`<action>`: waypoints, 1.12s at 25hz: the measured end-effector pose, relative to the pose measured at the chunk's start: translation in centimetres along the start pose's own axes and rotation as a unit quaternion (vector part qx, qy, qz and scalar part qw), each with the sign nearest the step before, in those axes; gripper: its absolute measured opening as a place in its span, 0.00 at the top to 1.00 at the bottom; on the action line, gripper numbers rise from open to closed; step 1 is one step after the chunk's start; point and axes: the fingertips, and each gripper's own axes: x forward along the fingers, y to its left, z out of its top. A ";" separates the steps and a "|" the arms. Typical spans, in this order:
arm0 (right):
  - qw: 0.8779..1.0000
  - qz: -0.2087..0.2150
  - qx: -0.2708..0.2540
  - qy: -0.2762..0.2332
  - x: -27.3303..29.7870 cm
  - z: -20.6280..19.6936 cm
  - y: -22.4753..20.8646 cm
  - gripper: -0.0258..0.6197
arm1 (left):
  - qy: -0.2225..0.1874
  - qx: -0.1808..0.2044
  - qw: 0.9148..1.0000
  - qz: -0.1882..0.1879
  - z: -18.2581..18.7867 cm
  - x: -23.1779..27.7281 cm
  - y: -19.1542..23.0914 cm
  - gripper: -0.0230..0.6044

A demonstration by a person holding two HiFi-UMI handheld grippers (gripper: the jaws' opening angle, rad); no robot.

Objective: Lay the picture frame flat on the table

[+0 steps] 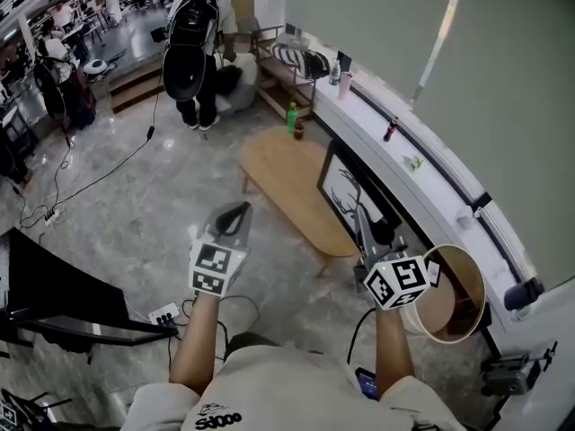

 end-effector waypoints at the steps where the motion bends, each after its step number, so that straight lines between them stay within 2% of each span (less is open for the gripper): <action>1: 1.000 0.003 0.001 0.002 -0.3 -0.2 -0.2 0.94 | 0.002 -0.001 1.000 0.002 -0.2 0.0 -0.4 0.95; 8: 0.999 0.029 -0.019 0.026 -0.4 -2.0 -0.9 0.94 | 0.020 -0.009 1.000 0.001 -1.4 1.1 -2.0 0.95; 16: 0.998 0.049 0.000 0.037 3.2 -3.7 -1.6 0.94 | 0.025 -0.019 0.999 0.003 -2.6 3.8 0.4 0.95; 21: 1.000 0.021 0.008 0.017 7.4 -3.6 -4.0 0.94 | 0.020 -0.025 0.999 0.000 -3.5 7.7 3.9 0.95; 28: 1.000 0.001 0.002 0.018 17.0 -3.8 -7.3 0.94 | 0.016 -0.030 0.999 -0.008 -3.9 16.0 11.9 0.95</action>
